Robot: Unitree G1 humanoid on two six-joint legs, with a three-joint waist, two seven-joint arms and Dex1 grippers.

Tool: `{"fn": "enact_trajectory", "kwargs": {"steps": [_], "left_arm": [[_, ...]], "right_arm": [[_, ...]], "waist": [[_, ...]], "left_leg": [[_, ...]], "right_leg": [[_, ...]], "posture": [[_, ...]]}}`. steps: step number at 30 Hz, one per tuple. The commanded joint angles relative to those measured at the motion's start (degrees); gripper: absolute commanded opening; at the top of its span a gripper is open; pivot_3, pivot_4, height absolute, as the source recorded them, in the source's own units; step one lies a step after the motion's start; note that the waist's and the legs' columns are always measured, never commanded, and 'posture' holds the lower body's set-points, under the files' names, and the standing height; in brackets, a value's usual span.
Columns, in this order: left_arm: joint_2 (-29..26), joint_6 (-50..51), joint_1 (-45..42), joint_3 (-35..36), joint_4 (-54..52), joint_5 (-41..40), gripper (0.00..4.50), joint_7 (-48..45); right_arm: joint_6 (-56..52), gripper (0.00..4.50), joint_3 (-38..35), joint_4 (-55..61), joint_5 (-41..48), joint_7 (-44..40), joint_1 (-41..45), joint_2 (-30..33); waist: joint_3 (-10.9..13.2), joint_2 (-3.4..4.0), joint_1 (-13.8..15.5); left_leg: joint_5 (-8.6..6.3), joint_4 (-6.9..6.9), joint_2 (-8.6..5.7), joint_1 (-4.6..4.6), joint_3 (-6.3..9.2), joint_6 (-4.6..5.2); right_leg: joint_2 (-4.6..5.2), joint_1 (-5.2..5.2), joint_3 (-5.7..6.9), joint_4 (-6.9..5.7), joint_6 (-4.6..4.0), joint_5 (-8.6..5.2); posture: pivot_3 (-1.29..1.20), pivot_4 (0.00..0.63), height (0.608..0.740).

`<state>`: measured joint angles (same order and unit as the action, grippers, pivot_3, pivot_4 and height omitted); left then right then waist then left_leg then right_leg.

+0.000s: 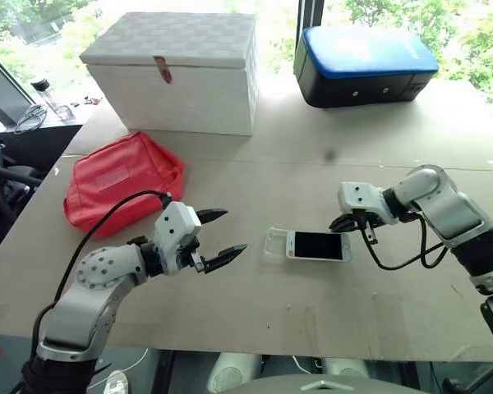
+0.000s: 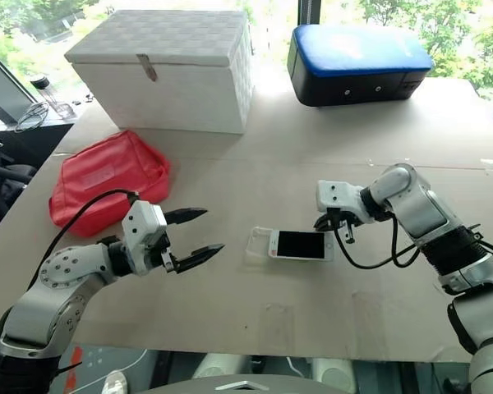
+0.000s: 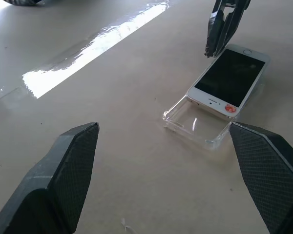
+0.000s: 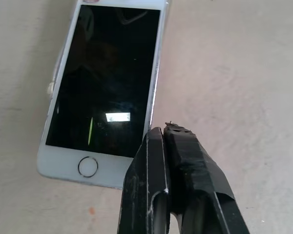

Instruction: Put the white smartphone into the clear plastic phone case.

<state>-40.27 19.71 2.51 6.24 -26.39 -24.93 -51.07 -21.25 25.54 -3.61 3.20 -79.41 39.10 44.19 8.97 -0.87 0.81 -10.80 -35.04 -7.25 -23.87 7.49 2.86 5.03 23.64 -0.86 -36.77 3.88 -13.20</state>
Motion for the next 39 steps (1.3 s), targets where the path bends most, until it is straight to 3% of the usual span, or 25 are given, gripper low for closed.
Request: {"fn": "enact_trajectory", "kwargs": {"steps": [1, 13, 18, 25, 39], "left_arm": [[-0.37, -1.66, -1.01, 0.56, -0.21, -0.25, 4.36, -0.64], [0.03, -2.71, -1.9, -0.47, 1.3, 0.32, 4.36, -1.5], [0.2, -3.11, -1.8, -0.66, 1.68, 0.57, 4.36, -1.53], [-0.01, -3.75, -1.86, -1.09, 2.59, 0.55, 4.36, -2.12], [-3.11, -1.78, -0.27, 1.89, 1.23, -2.35, 4.36, -4.98]], "right_arm": [[-1.37, 0.07, -2.06, 4.63, 1.27, -0.82, -1.75, 1.38], [-6.81, 0.07, -5.96, 11.22, 5.18, -0.08, -3.65, 3.44], [-15.77, 0.07, -11.78, 19.52, 14.34, 1.12, -5.59, 2.99], [-16.52, 0.07, -4.99, 31.73, 14.13, 3.0, -15.79, 4.46], [-17.18, 0.07, 1.46, 32.67, 9.59, 14.74, -18.96, -1.6]], "waist": [[0.0, 0.0, 0.0], [0.01, 0.0, 0.0], [0.01, 0.0, 0.01], [0.01, 0.0, 0.1], [-0.02, -0.05, 0.0]], "left_leg": [[0.0, 0.0, 0.0, 0.0, 0.0, 0.0], [0.0, -0.01, 0.0, 0.0, -0.01, 0.0], [0.0, -0.01, 0.0, 0.0, 0.0, 0.01], [-0.01, 0.0, 0.0, -0.04, 0.03, 0.02], [0.0, -0.04, 0.01, -0.03, 0.03, 0.02]], "right_leg": [[0.0, -0.01, -0.01, 0.0, 0.0, 0.0], [0.01, 0.0, -0.01, 0.0, 0.0, 0.0], [0.02, 0.0, -0.01, 0.0, 0.0, 0.0], [0.07, -0.01, 0.05, 0.01, -0.01, -0.02], [0.04, -0.02, 0.05, 0.0, -0.11, -0.08]], "posture": [[0.0, 0.15, 0.74], [0.0, 0.15, 0.74], [0.0, 0.15, 0.74], [0.0, 0.15, 0.74], [0.0, 0.15, 0.74]]}}
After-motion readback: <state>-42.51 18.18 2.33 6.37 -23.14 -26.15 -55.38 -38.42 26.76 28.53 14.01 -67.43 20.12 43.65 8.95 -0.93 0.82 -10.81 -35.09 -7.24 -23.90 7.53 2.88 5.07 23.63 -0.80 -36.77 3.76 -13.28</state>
